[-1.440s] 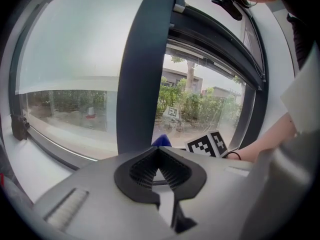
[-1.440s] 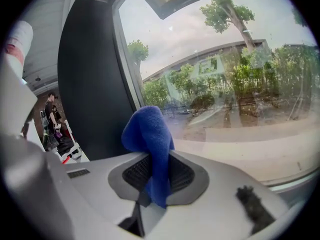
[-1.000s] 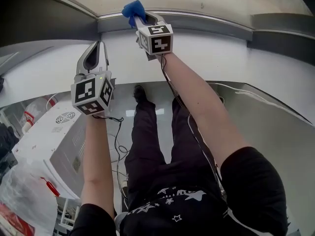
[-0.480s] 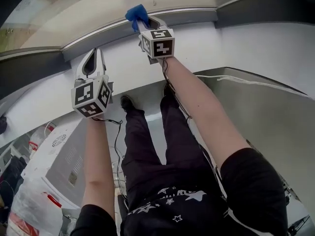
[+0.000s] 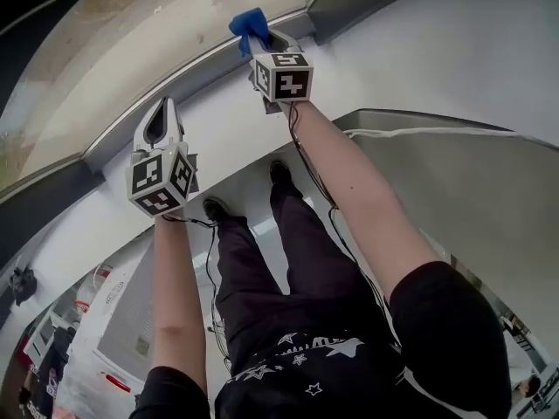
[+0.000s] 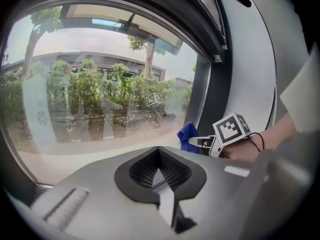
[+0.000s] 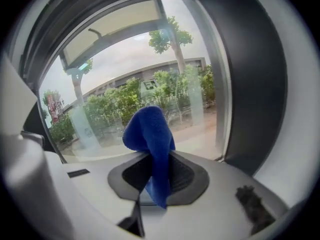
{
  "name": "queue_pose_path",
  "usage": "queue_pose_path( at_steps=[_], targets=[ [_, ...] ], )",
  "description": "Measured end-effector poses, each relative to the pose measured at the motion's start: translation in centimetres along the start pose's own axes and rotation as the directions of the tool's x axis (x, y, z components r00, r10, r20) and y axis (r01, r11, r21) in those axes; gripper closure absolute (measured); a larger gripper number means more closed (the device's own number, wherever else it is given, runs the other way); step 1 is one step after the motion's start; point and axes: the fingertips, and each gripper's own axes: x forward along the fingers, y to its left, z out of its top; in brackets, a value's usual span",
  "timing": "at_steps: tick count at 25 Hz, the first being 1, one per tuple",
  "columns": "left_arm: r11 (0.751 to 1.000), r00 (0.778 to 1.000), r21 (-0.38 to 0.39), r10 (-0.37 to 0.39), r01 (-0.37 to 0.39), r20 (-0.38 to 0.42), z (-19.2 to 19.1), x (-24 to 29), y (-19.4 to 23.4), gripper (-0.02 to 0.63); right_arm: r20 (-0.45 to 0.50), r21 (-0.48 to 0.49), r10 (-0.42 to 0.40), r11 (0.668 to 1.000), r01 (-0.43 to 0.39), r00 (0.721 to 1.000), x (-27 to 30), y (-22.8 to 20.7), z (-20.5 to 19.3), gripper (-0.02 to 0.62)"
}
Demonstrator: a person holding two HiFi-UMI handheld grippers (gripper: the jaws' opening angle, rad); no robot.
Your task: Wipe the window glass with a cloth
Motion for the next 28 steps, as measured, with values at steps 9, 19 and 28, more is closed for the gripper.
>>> queue_pose_path(
  at_steps=[9,19,28],
  targets=[
    [0.997,0.997,0.043,-0.071,0.071,0.002,2.5,4.0,-7.7,0.597,0.028,0.063,-0.11,0.992,0.108,0.994,-3.1,-10.3,2.1,0.522],
    [0.999,0.999,0.022,-0.039,0.039,-0.003,1.2,1.7,-8.4,0.597,0.012,0.052,-0.096,0.994,0.095,0.995,-6.5,-10.5,0.8,0.521],
    [0.998,0.996,-0.013,-0.052,0.053,0.067,2.5,-6.5,-7.0,0.597,0.058,0.009,-0.045,0.999,0.044,0.997,-13.8,-2.2,2.3,0.522]
  ],
)
